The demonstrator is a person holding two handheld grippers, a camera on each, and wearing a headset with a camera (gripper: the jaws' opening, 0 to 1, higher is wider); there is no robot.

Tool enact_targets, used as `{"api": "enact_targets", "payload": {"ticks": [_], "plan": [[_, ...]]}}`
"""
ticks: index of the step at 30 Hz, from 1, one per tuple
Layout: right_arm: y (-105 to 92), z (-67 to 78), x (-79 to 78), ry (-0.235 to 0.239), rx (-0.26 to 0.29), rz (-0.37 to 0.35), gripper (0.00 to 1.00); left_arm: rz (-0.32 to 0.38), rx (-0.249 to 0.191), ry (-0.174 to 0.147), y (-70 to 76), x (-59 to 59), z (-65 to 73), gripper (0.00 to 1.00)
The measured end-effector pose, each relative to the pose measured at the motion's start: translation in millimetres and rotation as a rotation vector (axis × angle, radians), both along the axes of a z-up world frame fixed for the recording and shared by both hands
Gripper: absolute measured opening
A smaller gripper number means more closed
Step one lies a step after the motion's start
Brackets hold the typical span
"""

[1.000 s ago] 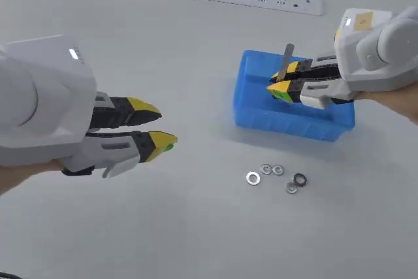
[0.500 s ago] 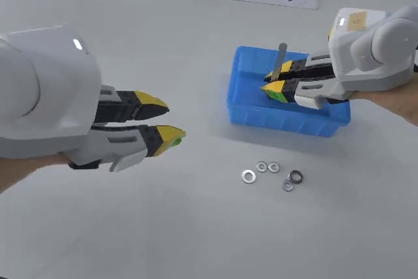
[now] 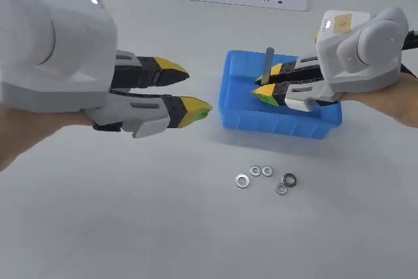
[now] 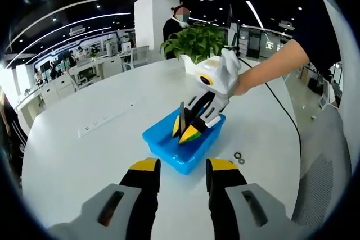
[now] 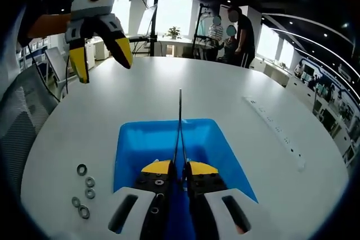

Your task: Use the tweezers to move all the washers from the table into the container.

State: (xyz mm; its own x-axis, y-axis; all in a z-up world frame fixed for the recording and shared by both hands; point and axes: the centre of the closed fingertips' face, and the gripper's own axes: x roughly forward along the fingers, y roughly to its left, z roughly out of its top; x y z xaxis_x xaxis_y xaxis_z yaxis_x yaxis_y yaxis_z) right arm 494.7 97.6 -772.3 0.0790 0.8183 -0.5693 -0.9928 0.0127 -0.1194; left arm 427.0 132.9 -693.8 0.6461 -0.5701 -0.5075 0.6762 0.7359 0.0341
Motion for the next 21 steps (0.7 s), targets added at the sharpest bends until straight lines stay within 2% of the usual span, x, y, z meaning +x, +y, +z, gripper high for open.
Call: {"api": "enact_targets", "payload": {"ticks": [3, 5, 6, 9, 10, 12, 13, 14, 17, 19, 21], "plan": [[-1.1, -0.2, 0.8, 0.006, 0.003, -0.009, 0.11, -0.036, -0.004, 0.003, -12.1, 14.6, -0.8, 0.48], [-1.1, -0.3, 0.7, 0.006, -0.001, -0.006, 0.11, -0.061, 0.010, -0.005, -17.0, 24.4, -2.6, 0.49], [-0.8, -0.3, 1.0, 0.002, -0.003, -0.005, 0.11, -0.084, 0.015, -0.015, -25.0, 27.4, -1.1, 0.49], [-0.5, -0.6, 1.5, 0.003, -0.001, -0.006, 0.11, -0.121, -0.003, -0.026, -38.7, 35.4, 3.6, 0.49], [-0.2, -0.7, 1.7, 0.005, 0.002, -0.008, 0.11, -0.136, -0.015, -0.024, -35.1, 41.0, 3.7, 0.49], [0.1, -0.9, 1.7, 0.007, 0.004, -0.009, 0.11, -0.198, -0.031, -0.016, -41.3, 45.3, 4.6, 0.50], [0.3, -1.1, 1.6, 0.008, 0.004, -0.008, 0.11, -0.228, -0.034, -0.024, -44.4, 48.6, 5.6, 0.50], [0.4, -1.2, 1.3, 0.008, 0.004, -0.006, 0.11, -0.231, -0.038, -0.024, -45.2, 50.1, 5.8, 0.51], [0.3, -1.4, 1.2, 0.011, 0.006, -0.004, 0.11, -0.247, -0.076, -0.029, -50.1, 63.5, 3.8, 0.49], [-0.1, -1.6, 1.3, 0.014, 0.007, -0.005, 0.11, -0.267, -0.065, -0.017, -52.3, 67.9, -4.0, 0.45], [-0.4, -1.7, 0.9, 0.016, 0.012, -0.004, 0.11, -0.289, -0.045, -0.012, -55.5, 69.7, -11.6, 0.38]]}}
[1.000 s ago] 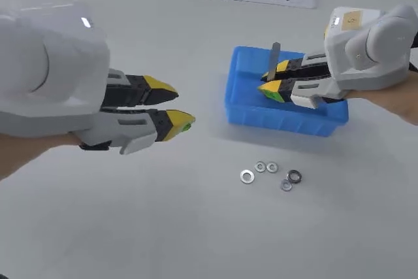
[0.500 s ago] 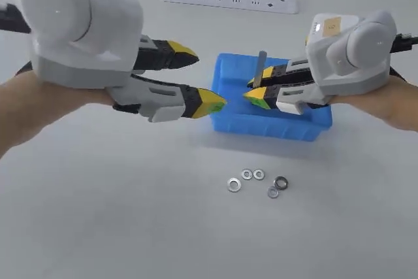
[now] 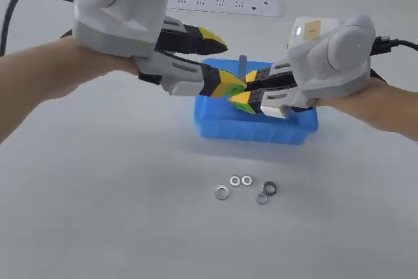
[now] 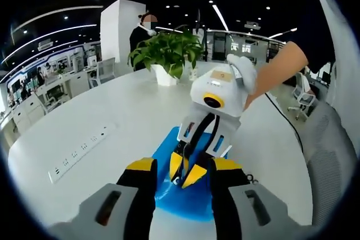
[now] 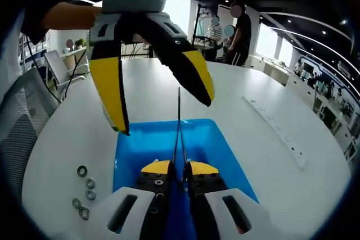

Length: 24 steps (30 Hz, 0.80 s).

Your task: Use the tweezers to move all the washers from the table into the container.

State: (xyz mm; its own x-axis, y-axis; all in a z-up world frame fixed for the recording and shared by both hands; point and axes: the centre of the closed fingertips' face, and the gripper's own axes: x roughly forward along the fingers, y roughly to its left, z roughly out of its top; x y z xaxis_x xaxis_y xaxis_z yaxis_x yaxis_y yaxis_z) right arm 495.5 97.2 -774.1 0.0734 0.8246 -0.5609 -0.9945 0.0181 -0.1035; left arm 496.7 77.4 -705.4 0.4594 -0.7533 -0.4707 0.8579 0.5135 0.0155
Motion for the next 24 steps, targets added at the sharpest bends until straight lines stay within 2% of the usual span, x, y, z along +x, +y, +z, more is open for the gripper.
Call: {"api": "enact_targets", "payload": {"ticks": [1, 2, 4, 5, 7, 11, 18, 21, 23, 24], "plan": [[0.0, -0.1, -0.3, 0.003, 0.002, 0.000, 0.11, -0.022, 0.031, 0.004, -2.2, 0.6, -6.3, 0.34], [0.0, -0.1, -0.4, 0.004, 0.003, 0.000, 0.11, -0.026, 0.027, -0.006, -5.0, 2.4, -6.3, 0.30], [0.0, -0.1, -0.3, 0.005, 0.004, 0.001, 0.11, -0.042, 0.011, 0.004, -9.5, 7.1, -9.1, 0.28], [0.1, -0.2, -0.4, 0.006, 0.004, 0.001, 0.11, -0.055, 0.005, 0.015, -12.3, 6.5, -8.8, 0.26], [0.4, -0.3, -0.3, 0.007, 0.005, 0.002, 0.11, -0.069, 0.017, 0.007, -14.4, 6.0, -8.1, 0.20], [0.9, -0.3, -0.2, 0.009, 0.007, 0.004, 0.11, -0.083, 0.003, 0.022, -20.4, 1.1, -4.2, 0.12], [1.2, 0.3, -1.1, 0.007, 0.010, 0.005, 0.11, -0.112, -0.002, 0.040, -16.1, 2.9, -4.1, 0.09], [0.9, 2.6, -1.6, 0.001, 0.012, 0.004, 0.12, -0.122, -0.001, 0.028, -17.9, 0.1, -0.8, 0.07], [0.7, 4.6, -0.8, -0.004, 0.014, -0.001, 0.12, -0.124, 0.007, 0.004, -18.1, 0.7, 2.1, 0.07], [0.8, 6.1, 0.0, -0.009, 0.016, -0.002, 0.12, -0.127, 0.004, 0.001, -18.1, 0.5, 3.2, 0.07]]}}
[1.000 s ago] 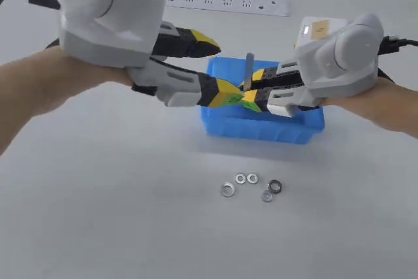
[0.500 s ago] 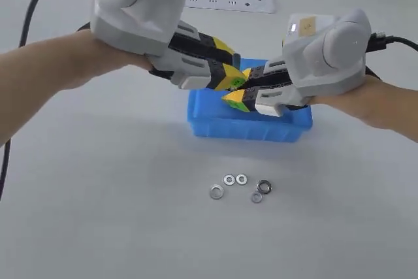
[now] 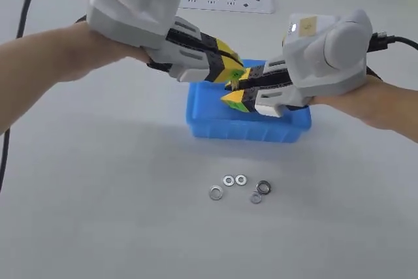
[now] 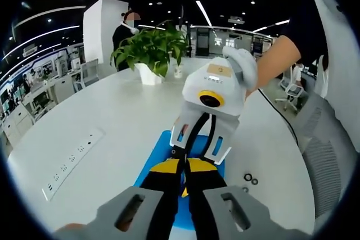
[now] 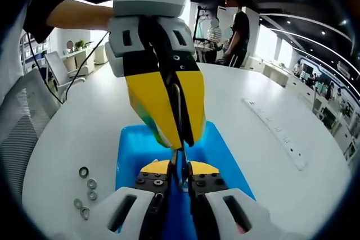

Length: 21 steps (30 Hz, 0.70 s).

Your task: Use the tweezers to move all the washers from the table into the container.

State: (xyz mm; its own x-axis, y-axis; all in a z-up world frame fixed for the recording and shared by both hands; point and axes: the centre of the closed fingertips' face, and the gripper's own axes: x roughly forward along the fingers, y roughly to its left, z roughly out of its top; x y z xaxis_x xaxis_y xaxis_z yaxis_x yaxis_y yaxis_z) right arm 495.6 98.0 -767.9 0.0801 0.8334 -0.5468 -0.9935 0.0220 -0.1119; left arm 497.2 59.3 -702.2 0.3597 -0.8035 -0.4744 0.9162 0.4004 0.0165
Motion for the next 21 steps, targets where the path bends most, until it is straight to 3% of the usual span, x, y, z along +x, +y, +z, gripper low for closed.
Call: {"api": "enact_targets", "payload": {"ticks": [5, 14, 16, 21], "plan": [[-0.9, 0.3, 0.4, -0.010, -0.016, 0.000, 0.13, 0.002, -0.003, -0.034, 1.8, 3.0, 5.9, 0.06], [-3.8, 2.6, -2.4, -0.029, -0.032, -0.003, 0.22, -0.006, 0.030, -0.052, 2.4, -2.8, 12.3, 0.06], [-6.0, 4.5, -2.0, -0.051, -0.037, -0.003, 0.24, -0.007, 0.037, -0.061, 4.2, -2.0, 12.5, 0.06], [-9.2, 19.3, -5.5, -0.055, -0.015, -0.011, 0.27, -0.009, 0.047, -0.083, 8.1, -6.1, 25.1, 0.06]]}}
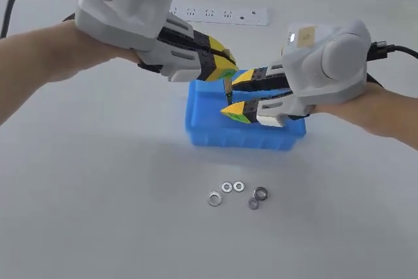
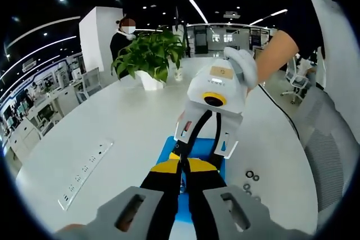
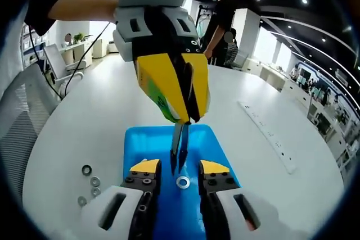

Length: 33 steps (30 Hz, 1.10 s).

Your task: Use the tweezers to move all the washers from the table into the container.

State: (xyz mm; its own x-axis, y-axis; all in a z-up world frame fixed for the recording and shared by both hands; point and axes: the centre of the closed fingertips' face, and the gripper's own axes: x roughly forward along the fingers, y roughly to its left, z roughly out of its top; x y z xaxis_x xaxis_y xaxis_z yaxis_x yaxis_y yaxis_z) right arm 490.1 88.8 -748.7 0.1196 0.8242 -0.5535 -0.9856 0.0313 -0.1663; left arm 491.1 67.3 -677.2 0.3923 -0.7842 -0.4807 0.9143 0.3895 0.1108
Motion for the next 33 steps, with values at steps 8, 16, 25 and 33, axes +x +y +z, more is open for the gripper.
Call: {"api": "enact_targets", "payload": {"ticks": [8, 16, 25, 33], "plan": [[-11.3, 29.2, -12.9, -0.012, 0.054, -0.027, 0.35, -0.021, 0.029, -0.049, 5.6, -17.3, 26.2, 0.06], [-26.3, 44.4, -35.0, -0.017, 0.077, -0.046, 0.40, -0.018, 0.055, -0.067, 11.3, -48.4, 40.8, 0.06], [-39.8, 55.5, -67.4, -0.027, 0.104, -0.074, 0.53, -0.008, 0.056, -0.072, 6.4, -86.0, 46.9, 0.06], [-48.3, 51.6, -100.3, -0.040, 0.092, -0.068, 0.70, 0.015, 0.067, -0.062, -0.1, -115.9, 39.9, 0.07]]}}
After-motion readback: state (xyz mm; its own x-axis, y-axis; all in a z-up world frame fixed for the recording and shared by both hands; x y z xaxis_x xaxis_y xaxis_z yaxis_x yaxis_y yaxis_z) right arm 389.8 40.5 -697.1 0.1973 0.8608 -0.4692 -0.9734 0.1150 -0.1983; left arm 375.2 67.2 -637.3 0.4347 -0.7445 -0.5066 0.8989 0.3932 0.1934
